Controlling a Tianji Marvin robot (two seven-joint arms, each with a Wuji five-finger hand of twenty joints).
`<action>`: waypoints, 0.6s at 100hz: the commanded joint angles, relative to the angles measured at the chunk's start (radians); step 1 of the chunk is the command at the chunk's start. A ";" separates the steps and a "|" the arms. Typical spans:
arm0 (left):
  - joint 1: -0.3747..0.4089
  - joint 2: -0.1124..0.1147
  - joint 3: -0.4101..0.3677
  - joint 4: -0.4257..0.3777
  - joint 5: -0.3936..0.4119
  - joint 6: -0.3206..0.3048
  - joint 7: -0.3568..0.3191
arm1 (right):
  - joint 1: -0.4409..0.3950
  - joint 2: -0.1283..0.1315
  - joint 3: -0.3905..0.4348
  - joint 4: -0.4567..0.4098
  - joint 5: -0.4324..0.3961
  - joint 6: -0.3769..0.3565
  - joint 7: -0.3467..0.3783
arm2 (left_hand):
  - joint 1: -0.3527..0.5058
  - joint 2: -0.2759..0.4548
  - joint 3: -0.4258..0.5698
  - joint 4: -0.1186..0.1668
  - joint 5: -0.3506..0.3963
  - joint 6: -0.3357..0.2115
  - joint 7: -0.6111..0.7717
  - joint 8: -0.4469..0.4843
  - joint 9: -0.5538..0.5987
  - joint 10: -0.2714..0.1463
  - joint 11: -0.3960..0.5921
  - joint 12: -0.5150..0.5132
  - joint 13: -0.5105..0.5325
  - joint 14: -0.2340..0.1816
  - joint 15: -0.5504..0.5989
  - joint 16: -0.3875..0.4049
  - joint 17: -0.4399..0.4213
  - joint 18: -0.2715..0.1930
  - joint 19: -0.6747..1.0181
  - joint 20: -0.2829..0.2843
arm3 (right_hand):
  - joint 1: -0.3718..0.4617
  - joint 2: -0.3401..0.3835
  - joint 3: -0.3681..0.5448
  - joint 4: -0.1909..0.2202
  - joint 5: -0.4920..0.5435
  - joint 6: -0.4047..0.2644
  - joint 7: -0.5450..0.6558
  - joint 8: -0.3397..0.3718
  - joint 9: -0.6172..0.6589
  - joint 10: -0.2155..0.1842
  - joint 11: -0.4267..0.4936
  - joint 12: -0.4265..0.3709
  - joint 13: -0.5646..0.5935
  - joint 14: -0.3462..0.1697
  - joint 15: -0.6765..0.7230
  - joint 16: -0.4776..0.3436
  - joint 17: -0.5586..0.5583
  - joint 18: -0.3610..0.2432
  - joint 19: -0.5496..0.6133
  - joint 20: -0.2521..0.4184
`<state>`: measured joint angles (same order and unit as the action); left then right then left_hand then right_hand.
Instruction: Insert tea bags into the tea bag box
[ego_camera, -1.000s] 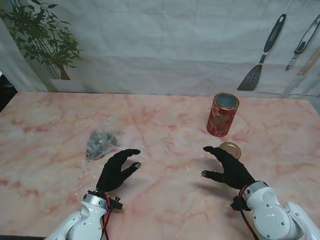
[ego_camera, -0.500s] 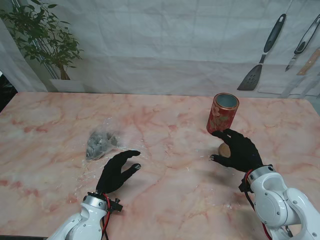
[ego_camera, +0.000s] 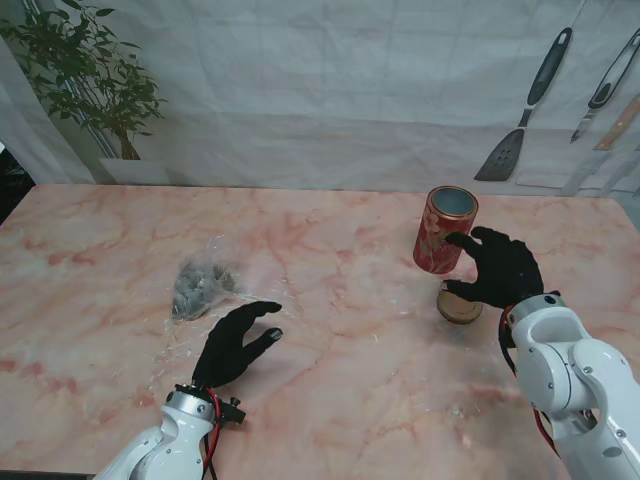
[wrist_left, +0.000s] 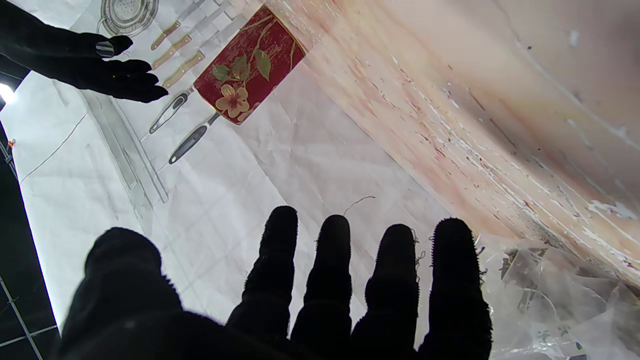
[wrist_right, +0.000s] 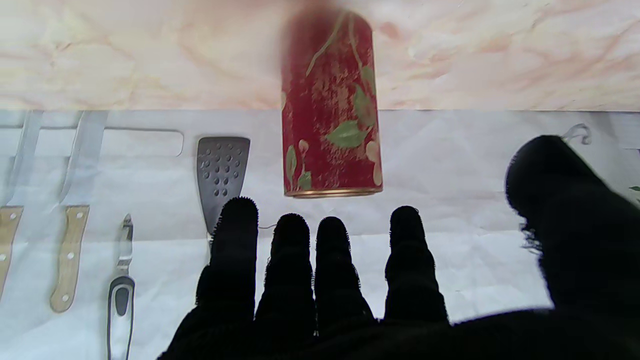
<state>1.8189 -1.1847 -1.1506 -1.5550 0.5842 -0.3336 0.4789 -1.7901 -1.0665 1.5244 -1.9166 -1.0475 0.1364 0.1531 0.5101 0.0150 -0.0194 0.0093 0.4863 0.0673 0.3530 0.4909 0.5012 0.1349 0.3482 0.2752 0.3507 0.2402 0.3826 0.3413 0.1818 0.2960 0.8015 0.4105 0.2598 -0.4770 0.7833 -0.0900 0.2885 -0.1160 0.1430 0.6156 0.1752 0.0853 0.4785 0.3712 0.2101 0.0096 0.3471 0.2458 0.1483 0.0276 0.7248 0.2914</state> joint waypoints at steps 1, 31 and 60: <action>0.004 0.001 0.002 -0.007 -0.007 -0.006 -0.014 | 0.020 0.002 0.001 0.009 -0.006 0.003 -0.002 | -0.022 0.037 -0.010 -0.030 0.007 -0.019 -0.015 0.002 0.006 -0.016 -0.011 0.007 0.013 -0.011 -0.013 0.008 -0.013 -0.004 0.000 -0.001 | -0.049 -0.013 -0.011 0.014 0.023 -0.018 0.007 -0.007 0.000 0.000 0.022 -0.002 0.004 0.006 0.010 0.013 -0.006 -0.001 0.024 -0.011; 0.011 0.002 -0.002 -0.019 0.000 -0.006 -0.015 | 0.117 0.009 -0.015 0.069 -0.032 0.045 0.044 | -0.021 0.034 -0.010 -0.030 0.010 -0.017 -0.014 0.003 0.006 -0.016 -0.010 0.007 0.014 -0.011 -0.013 0.009 -0.012 -0.004 0.001 -0.001 | -0.051 -0.019 -0.017 0.015 0.019 -0.018 0.017 -0.014 -0.002 0.010 0.029 -0.013 -0.003 0.012 0.022 0.020 -0.009 0.003 0.060 -0.037; 0.013 0.005 -0.004 -0.025 0.006 -0.001 -0.021 | 0.231 0.015 -0.057 0.173 -0.027 0.081 0.070 | -0.021 0.035 -0.009 -0.030 0.010 -0.018 -0.014 0.003 0.007 -0.017 -0.010 0.008 0.015 -0.014 -0.012 0.009 -0.012 -0.004 0.001 -0.001 | -0.056 -0.022 -0.019 0.014 0.012 -0.017 0.026 -0.017 -0.001 0.015 0.032 -0.021 -0.004 0.015 0.040 0.028 -0.004 0.008 0.086 -0.054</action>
<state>1.8267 -1.1820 -1.1527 -1.5688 0.5911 -0.3399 0.4763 -1.5791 -1.0553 1.4706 -1.7578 -1.0753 0.2171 0.2019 0.5101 0.0150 -0.0194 0.0093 0.4863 0.0673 0.3530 0.4909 0.5012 0.1349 0.3482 0.2752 0.3507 0.2403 0.3826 0.3413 0.1818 0.2960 0.8015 0.4105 0.2356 -0.4770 0.7798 -0.0900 0.2989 -0.1264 0.1650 0.6083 0.1752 0.0861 0.4967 0.3659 0.2101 0.0096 0.3725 0.2583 0.1483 0.0283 0.7949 0.2472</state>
